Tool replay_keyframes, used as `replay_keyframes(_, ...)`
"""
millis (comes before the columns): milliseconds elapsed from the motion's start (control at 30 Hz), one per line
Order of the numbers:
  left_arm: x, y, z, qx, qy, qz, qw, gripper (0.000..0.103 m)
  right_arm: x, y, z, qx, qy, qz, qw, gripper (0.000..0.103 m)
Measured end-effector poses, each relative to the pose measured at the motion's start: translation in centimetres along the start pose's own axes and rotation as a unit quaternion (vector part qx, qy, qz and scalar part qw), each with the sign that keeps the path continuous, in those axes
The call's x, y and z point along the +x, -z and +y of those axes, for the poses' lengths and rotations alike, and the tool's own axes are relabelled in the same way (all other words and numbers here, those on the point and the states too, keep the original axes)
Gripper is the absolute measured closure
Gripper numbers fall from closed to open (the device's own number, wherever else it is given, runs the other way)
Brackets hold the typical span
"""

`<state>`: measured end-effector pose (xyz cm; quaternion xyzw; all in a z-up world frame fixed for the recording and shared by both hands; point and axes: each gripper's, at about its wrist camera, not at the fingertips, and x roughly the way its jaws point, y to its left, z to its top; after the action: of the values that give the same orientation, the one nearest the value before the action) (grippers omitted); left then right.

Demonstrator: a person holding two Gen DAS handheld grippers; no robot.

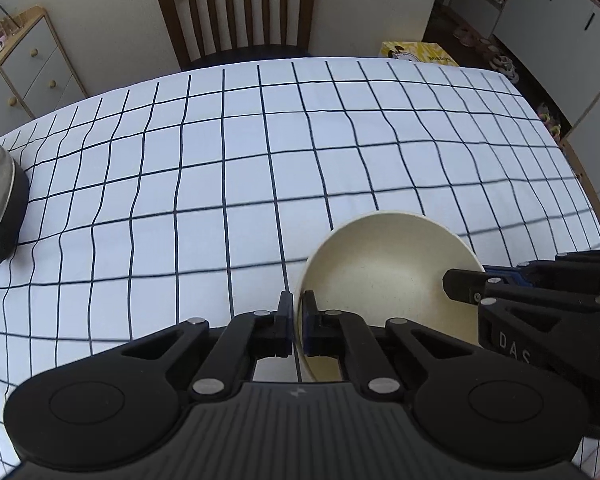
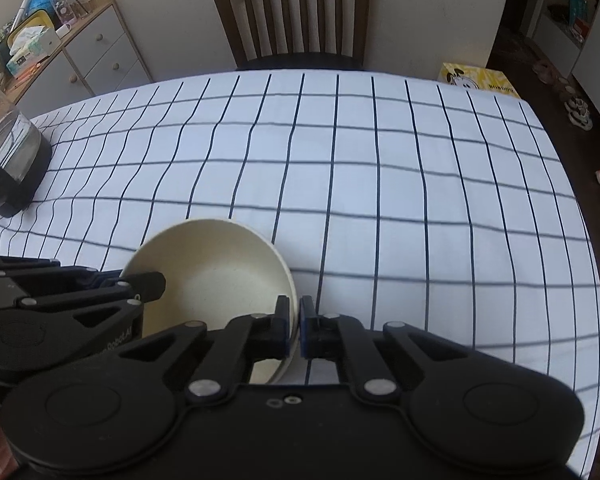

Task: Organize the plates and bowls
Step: 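Lift the cream bowl with both grippers and carry it over the saucepan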

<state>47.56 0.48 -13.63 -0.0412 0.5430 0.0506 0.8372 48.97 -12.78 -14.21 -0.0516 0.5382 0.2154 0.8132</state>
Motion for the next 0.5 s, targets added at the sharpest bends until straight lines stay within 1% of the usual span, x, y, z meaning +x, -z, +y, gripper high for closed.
replay_keyframes(267,-3.8,2.2,0.2,0.005,0.002,-0.004,1.0,0.1,-2.5,1.7,0.6,0.011,-0.004,0.003,1.0,0.099)
replay_keyframes(500,-8.3,4.5,0.9,-0.005,0.006,-0.009,0.9999,0.1,-6.2,3.2,2.2,0.005,-0.009,-0.005,1.0,0.099)
